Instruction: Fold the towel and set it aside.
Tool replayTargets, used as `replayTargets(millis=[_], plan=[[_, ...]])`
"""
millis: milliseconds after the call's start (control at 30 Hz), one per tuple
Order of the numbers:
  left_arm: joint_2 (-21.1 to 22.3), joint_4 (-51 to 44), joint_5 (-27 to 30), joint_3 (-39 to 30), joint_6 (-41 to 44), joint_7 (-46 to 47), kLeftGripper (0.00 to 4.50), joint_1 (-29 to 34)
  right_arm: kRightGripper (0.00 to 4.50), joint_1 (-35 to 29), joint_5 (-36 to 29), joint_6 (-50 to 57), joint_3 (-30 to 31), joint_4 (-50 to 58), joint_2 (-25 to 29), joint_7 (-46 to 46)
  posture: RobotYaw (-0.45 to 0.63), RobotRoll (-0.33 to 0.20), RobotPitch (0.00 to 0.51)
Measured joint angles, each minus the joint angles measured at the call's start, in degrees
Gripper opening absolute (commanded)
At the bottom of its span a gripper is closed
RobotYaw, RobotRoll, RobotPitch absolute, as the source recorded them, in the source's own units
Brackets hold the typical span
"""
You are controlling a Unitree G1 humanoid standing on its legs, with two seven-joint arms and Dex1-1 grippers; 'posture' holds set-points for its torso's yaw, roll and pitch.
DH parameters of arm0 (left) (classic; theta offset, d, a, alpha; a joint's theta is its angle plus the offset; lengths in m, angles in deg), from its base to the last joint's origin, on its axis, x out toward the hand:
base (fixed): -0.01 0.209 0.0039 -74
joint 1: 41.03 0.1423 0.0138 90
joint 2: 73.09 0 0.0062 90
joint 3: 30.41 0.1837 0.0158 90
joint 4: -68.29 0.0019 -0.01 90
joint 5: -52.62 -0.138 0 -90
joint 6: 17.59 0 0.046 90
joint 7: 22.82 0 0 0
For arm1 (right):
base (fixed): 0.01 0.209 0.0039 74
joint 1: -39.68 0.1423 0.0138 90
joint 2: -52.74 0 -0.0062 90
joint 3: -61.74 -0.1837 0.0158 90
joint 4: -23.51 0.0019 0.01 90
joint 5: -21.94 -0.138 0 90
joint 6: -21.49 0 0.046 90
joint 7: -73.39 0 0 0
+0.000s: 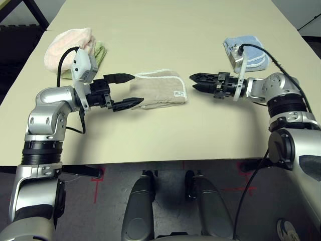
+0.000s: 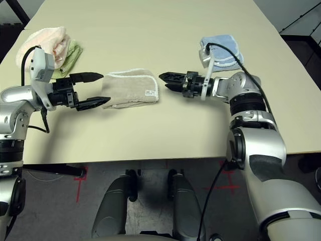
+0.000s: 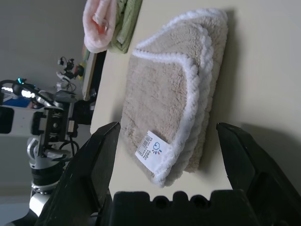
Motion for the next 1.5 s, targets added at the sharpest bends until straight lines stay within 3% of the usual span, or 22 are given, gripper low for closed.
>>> replayTargets(millis=[533,667,967,1167,1300,1500], plan=[[0.6,-2.51,1.0,0.02,-0.08,0.3,4.5,1.92,4.46,3.52,0.0,-3.22,-0.1,-3.25,-7.72,-6.69,0.07,0.0,0.25],[0.79,-2.82,1.04,0.02,-0.07,0.39,4.5,1.99,3.52,3.85,0.0,-5.09,-0.15,-4.7,-8.14,-7.33,0.07,0.0,0.249],[1.09,-3.24,1.06,0.01,-0.03,0.4,4.5,2.17,0.06,3.83,-1.18,-6.05,-1.82,-5.28,-7.89,-7.31,0.05,0.0,0.244],[1.09,-3.23,1.06,0.14,-0.02,0.39,4.5,2.17,0.01,3.5,-4.73,-7.57,-5.39,-3.41,-6.94,-7.27,0.03,0.0,0.237],[1.09,-3.22,1.06,0.4,-0.01,0.36,4.5,2.18,0.01,3.91,-8.2,-15.74,-11.41,-2.93,-6.8,-9.99,0.01,0.0,0.232],[1.09,-3.18,1.08,0.49,0.23,0.95,4.5,2.38,0.01,9.44,-11.46,-39.73,-21.01,-6.35,-6.63,-22.19,0.0,0.0,0.225]])
